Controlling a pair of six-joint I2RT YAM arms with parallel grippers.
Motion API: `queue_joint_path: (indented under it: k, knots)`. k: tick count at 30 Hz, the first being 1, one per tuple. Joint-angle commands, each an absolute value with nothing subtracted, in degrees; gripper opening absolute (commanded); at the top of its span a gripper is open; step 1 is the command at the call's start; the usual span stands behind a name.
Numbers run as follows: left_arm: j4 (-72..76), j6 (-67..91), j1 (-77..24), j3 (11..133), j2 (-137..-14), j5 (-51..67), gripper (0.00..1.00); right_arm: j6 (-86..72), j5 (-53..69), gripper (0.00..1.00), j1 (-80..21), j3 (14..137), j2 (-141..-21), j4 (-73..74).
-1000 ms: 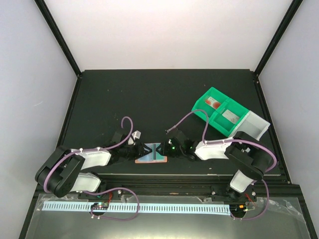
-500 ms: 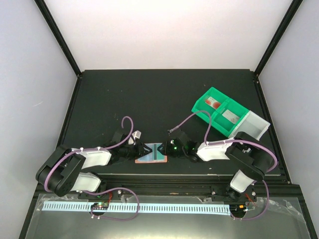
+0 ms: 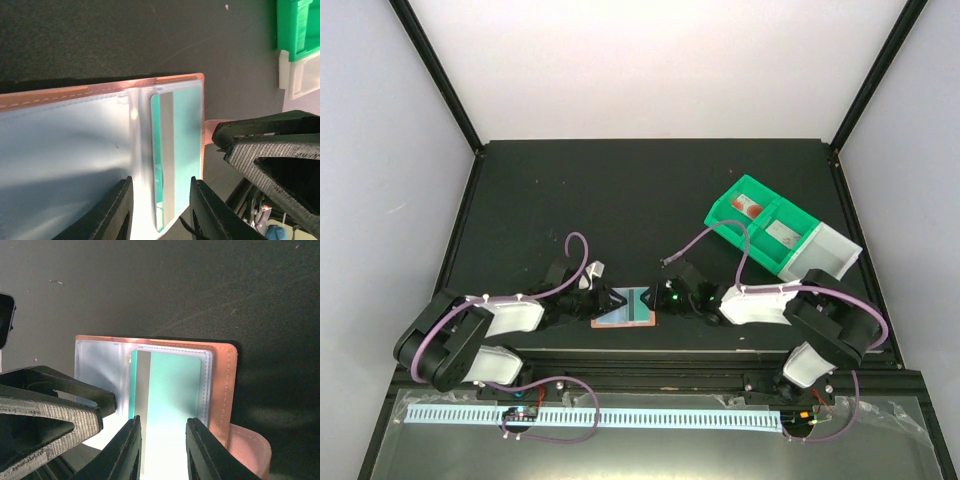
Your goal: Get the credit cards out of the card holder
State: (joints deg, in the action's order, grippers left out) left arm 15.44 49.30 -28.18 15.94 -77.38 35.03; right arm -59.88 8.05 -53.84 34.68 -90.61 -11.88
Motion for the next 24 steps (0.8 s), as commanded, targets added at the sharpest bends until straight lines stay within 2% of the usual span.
queue_joint_path:
  k: [1,18,24]
  knots:
    - [19.67,50.36,-27.88,17.06,-78.30,37.38,0.32,-58.83,6.31,0.27,-53.44,33.75,-89.72,-11.32]
    - [23.92,50.35,-28.04,16.20,-83.63,37.35,0.32,-60.16,10.64,0.19,-53.44,32.03,-94.72,-16.39]
    - [26.79,51.68,-27.98,15.67,-84.31,38.51,0.22,-60.82,11.34,0.18,-53.42,31.38,-96.09,-17.82]
